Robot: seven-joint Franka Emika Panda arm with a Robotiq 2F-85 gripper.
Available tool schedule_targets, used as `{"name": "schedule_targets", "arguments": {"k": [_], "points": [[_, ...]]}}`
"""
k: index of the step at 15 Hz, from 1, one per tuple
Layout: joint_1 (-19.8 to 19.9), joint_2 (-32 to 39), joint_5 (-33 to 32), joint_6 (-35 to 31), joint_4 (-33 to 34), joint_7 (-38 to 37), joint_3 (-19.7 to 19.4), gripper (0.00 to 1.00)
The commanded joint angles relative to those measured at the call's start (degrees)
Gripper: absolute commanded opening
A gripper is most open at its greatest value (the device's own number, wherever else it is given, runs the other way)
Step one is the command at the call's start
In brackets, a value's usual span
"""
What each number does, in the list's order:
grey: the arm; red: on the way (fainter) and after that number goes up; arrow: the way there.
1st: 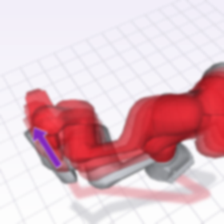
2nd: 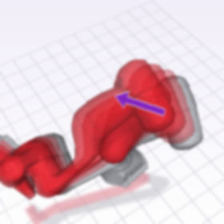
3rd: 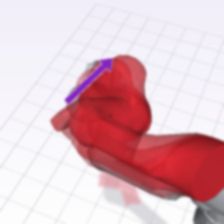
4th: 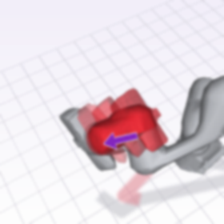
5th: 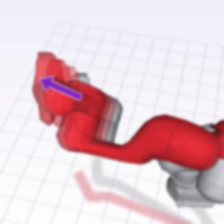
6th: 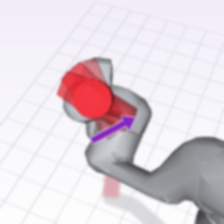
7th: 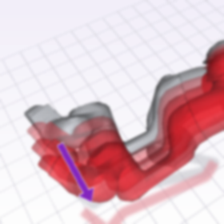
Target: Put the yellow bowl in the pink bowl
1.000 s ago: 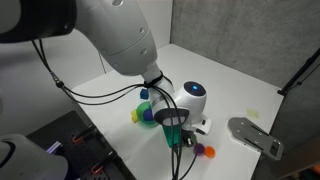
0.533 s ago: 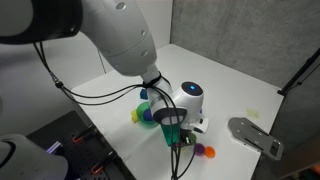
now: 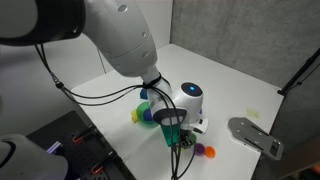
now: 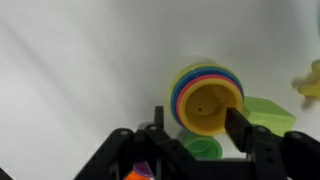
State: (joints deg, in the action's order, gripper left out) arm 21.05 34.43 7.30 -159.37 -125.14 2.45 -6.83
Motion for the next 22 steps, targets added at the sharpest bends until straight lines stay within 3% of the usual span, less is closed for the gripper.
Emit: {"name": "schedule_targets", "arguments": {"k": [1, 6, 12, 16, 22], "points": [[-0.48, -2.76, 0.1, 3.07, -0.32, 0.86, -0.05, 0.97], [-5.86, -8.37, -3.32, 8.83, -1.92, -1.74, -2.9, 1.0], [-13.91, -19.85, -13.65, 16.31, -6.07, -6.88, -6.8, 1.0], [-14.9, -31.09, -17.2, 23.51, -11.07, -7.18, -5.48, 1.0], [-14.79, -49.08, -15.99, 37.42, -15.97, -6.07, -1.27, 1.0]]}}
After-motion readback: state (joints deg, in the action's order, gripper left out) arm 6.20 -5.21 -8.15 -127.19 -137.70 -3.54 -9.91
